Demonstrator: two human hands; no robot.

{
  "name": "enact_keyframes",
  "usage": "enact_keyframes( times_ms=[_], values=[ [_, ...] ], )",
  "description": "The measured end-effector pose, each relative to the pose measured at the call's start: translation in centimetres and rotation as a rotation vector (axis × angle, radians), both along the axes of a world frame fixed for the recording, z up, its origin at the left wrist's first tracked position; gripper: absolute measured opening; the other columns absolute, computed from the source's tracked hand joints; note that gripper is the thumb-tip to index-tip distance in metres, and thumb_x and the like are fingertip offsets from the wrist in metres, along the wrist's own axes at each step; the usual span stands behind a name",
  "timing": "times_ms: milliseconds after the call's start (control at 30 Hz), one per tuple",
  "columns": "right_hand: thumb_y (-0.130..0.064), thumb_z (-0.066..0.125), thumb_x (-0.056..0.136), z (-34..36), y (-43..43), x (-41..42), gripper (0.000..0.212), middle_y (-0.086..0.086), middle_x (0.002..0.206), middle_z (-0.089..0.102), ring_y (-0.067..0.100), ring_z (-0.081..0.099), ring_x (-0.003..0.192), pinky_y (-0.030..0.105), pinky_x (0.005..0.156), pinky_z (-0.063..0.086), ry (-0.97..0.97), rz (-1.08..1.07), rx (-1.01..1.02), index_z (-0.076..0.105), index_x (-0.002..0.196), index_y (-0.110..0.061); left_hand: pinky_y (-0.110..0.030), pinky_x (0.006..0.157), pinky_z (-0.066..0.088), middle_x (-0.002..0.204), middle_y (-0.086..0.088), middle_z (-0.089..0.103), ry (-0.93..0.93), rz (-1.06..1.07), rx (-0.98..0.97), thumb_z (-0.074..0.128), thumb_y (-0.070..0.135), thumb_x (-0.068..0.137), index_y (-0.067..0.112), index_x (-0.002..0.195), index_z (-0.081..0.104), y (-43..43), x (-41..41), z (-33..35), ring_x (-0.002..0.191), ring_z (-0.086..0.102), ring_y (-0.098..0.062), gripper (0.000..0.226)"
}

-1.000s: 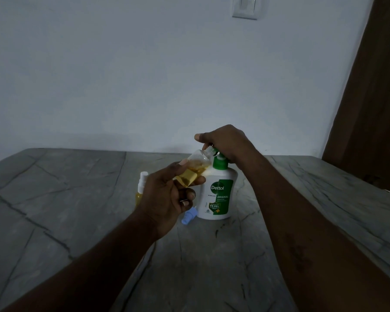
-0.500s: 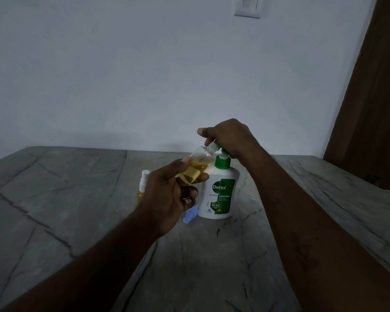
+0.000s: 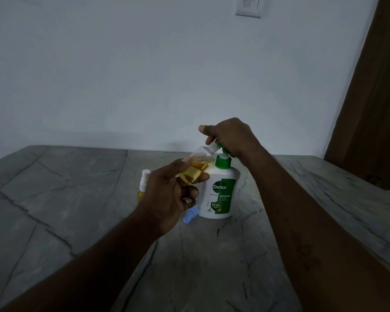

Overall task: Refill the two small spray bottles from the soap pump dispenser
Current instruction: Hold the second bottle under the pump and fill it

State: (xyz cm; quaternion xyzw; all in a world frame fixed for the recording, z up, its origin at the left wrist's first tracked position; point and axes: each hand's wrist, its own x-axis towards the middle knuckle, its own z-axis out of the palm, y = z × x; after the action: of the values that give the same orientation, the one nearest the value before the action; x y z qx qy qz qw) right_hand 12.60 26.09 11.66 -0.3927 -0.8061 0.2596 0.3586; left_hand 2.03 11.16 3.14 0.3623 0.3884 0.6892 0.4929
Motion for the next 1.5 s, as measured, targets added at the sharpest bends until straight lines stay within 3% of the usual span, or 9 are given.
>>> enact_keyframes(
  times_ms=[133,433,833,1200,1500],
  values=[
    [-0.053,0.068,0.090,0.27,-0.12,-0.04,0.041,-0.008,0.068,0.068,0.006,0.060,0.062,0.025,0.058,0.042,0.005,-0.001,0.021,0.077,0.073,-0.017,-0.025,0.050,0.036,0.092,-0.013,0.071,-0.001,-0.012,0.013,0.055,0.036,0.084,0.008,0.124,0.064,0.07,0.02,0.05,0.059,0.047,-0.015,0.050],
    [-0.054,0.075,0.084,-0.47,0.39,-0.44,0.042,-0.001,0.075,0.074,0.013,0.064,0.063,0.025,0.060,0.046,-0.013,0.017,-0.139,0.079,0.085,-0.012,-0.027,0.054,0.034,0.089,-0.012,0.072,-0.002,0.009,-0.001,0.055,0.035,0.079,0.008,0.121,0.065,0.22,-0.16,-0.29,0.059,0.048,-0.015,0.051],
    [-0.052,0.069,0.089,0.19,-0.15,-0.02,0.040,-0.006,0.071,0.070,0.007,0.061,0.064,0.025,0.059,0.042,0.005,-0.006,-0.004,0.077,0.075,-0.016,-0.025,0.049,0.039,0.091,-0.012,0.072,0.001,0.002,0.008,0.056,0.037,0.079,0.005,0.128,0.061,0.22,-0.17,-0.12,0.058,0.049,-0.014,0.059],
    [-0.057,0.077,0.080,-0.55,0.42,-0.47,0.046,0.004,0.083,0.076,0.017,0.066,0.069,0.029,0.065,0.051,-0.019,0.017,-0.181,0.078,0.089,-0.012,-0.023,0.048,0.036,0.090,-0.012,0.071,-0.004,0.011,0.001,0.057,0.036,0.080,0.006,0.123,0.064,0.33,-0.40,-0.40,0.058,0.049,-0.014,0.053],
    [-0.053,0.068,0.090,0.22,-0.17,0.07,0.041,-0.006,0.070,0.069,0.007,0.061,0.063,0.025,0.060,0.043,-0.001,0.015,0.005,0.077,0.075,-0.016,-0.025,0.051,0.034,0.091,-0.012,0.071,0.006,0.004,0.015,0.057,0.037,0.080,0.006,0.124,0.064,0.19,-0.23,-0.16,0.058,0.049,-0.014,0.054]
  ],
)
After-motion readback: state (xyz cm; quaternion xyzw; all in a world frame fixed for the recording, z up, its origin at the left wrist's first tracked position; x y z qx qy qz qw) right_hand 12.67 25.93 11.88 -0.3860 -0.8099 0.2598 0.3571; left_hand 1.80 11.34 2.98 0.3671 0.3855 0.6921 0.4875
